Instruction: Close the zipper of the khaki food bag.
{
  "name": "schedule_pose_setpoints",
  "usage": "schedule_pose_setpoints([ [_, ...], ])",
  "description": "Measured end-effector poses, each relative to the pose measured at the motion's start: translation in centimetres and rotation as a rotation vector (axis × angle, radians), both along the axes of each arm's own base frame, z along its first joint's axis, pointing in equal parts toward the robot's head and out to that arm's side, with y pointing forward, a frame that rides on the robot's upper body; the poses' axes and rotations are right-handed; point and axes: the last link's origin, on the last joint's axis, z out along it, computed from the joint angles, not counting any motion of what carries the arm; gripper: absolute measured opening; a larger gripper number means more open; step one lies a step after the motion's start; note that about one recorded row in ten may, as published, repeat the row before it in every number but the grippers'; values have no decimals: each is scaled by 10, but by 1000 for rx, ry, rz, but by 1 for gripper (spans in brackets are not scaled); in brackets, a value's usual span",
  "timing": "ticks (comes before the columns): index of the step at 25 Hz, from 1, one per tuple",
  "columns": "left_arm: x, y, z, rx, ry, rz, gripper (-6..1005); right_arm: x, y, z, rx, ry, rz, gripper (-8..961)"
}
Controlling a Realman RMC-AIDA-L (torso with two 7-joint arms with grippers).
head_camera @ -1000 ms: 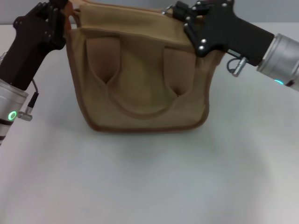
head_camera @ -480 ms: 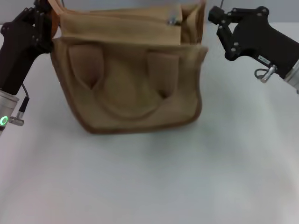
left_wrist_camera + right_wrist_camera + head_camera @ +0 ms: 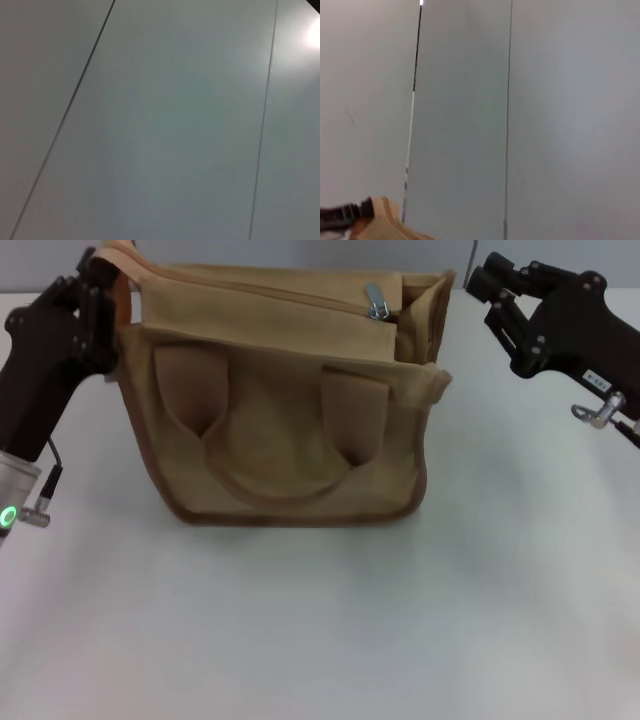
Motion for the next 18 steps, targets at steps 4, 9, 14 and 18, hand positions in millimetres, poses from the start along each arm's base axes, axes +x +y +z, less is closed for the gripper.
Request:
schedule_pose_setpoints([
  [4, -8, -9, -1, -35, 20, 3, 141, 4, -9, -1, -75, 75, -30, 204],
  [9, -25, -24, 2, -41, -3, 60, 149, 12, -8, 6, -200, 247, -156, 297],
  [14, -44, -37, 14, -88, 7, 84, 268, 21, -28, 20, -249, 395, -149, 388],
  [18, -53, -54, 19, -149, 95, 40, 504, 20, -48, 22, -235, 399, -51, 444],
])
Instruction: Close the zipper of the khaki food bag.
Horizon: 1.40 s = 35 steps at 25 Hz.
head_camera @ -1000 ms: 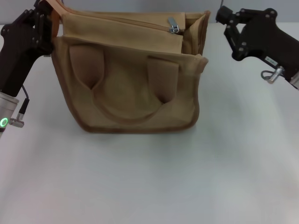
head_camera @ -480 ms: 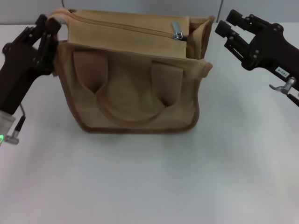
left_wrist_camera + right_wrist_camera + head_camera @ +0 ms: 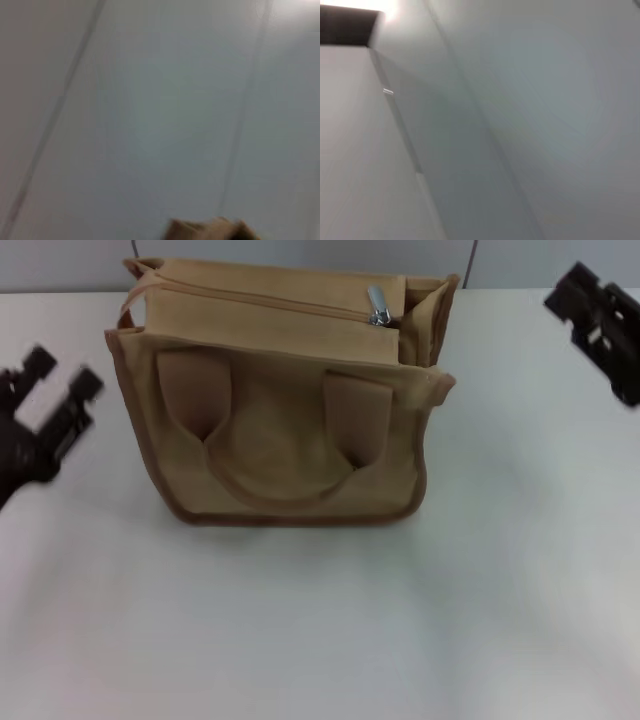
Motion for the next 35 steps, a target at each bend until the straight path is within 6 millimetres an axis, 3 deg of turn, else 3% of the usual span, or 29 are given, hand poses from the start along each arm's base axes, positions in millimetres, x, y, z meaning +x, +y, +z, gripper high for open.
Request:
schedule_pose_setpoints([
  [1, 0, -15, 1, -67, 69, -77, 584, -2, -10, -6, 10, -53, 66, 445],
  [4, 1, -30, -1, -129, 132, -160, 720, -3, -14, -16, -25, -121, 110, 449],
  [6, 4, -48, -6, -212, 206, -264, 810, -6, -20, -36, -93, -244, 201, 451],
  [10, 3, -54, -10, -298, 250, -307, 810, -10, -27, -55, -148, -326, 282, 456],
  [13, 0, -59, -15, -408, 304, -348, 810, -16, -33, -77, -239, -374, 355, 633],
  [23, 1, -66, -29, -525, 374, -405, 810, -16, -43, -103, -339, -477, 436, 838],
  [35, 4, -64, -31, -526, 368, -420, 810, -10, -45, -108, -351, -502, 403, 843],
])
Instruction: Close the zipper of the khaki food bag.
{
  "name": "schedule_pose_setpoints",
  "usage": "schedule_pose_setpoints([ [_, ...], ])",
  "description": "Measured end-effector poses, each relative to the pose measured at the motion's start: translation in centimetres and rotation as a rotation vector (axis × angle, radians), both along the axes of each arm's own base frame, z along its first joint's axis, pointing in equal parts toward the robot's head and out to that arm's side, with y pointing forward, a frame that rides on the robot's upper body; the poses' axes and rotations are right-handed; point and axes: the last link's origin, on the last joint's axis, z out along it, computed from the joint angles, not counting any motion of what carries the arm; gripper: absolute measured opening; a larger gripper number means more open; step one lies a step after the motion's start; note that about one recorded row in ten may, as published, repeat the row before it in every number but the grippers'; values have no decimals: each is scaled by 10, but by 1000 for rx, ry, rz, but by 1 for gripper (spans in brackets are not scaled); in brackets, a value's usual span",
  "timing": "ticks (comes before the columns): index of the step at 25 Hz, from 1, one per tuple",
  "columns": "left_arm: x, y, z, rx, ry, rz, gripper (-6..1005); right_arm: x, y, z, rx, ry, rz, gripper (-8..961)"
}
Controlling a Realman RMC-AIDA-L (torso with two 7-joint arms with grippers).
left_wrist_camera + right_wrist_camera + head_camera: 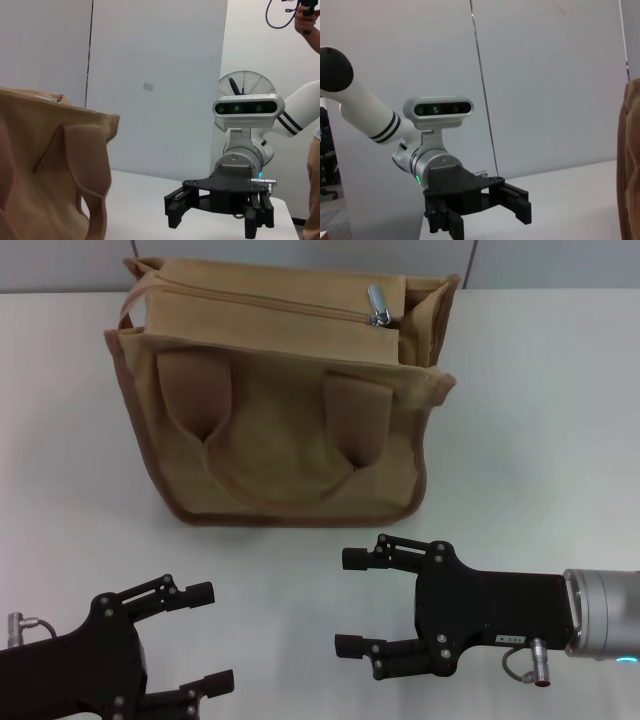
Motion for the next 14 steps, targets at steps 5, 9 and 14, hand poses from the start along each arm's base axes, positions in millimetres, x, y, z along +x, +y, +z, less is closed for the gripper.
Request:
schedule_pose_setpoints([
  [5, 0, 0, 0, 0, -1, -1, 810, 1, 0, 0, 6, -3, 5, 843],
  [9, 0, 0, 0, 1, 0, -2, 810, 2, -1, 0, 28, 0, 15, 843],
  [14, 1, 0, -1, 0, -2, -1, 810, 2, -1, 1, 35, 8, 18, 843],
])
